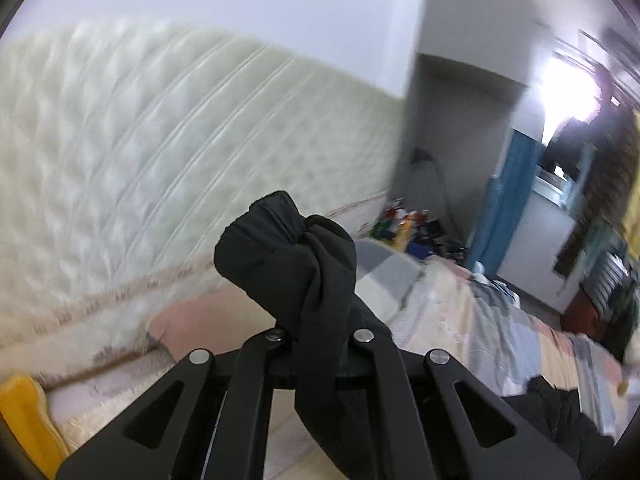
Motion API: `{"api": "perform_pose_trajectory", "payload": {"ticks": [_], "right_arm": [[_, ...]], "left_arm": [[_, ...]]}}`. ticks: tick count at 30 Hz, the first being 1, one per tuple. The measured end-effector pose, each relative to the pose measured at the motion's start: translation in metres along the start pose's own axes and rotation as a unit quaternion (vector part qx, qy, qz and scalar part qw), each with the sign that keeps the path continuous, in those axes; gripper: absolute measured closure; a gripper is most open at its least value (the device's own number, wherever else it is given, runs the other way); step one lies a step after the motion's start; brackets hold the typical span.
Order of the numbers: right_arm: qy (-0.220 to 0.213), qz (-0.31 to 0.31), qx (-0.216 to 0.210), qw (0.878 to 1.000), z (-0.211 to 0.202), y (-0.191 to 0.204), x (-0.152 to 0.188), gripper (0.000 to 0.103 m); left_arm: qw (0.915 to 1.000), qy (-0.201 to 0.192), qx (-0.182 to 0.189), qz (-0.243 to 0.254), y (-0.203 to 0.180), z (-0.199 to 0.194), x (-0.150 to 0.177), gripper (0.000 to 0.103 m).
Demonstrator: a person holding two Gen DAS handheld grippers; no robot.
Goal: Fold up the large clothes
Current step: 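Grasp the other sleeve cuff with the left gripper and lift it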
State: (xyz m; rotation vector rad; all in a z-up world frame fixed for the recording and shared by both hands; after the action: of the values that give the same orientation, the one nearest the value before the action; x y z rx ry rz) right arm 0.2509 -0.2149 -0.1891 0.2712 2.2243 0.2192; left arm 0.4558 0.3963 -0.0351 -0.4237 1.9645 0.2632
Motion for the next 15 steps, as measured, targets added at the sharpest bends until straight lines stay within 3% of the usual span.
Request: {"api": "perform_pose_trajectory", "payload": {"ticks": [10,15], "right_arm": [[-0.037,0.002,-0.019,0.999,-0.027,-0.016,-0.017,0.000],[-0.044,0.010,-0.022,0.999,-0.032,-0.035,-0.023,0.000]], "left_arm": [[0.9930,-0.060,0.068,0.076,-0.138,-0.107,-0.061,0.098],[0.9840,-0.077,0.110,0.117,-0.221,-0.150,-0.064,0.098]]}}
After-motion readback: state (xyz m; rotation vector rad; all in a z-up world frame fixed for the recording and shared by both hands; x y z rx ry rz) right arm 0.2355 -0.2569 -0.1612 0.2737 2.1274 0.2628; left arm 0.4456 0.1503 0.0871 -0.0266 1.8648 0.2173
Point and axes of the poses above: each gripper's, at about its wrist camera, not at the fingertips, and z roughly the way its jaws point, y to its left, x to its underside, the point moved 9 cm from there along z, roughly the way its jaws point, and after that the axes turned 11 degrees about z, right-handed, at the moved point
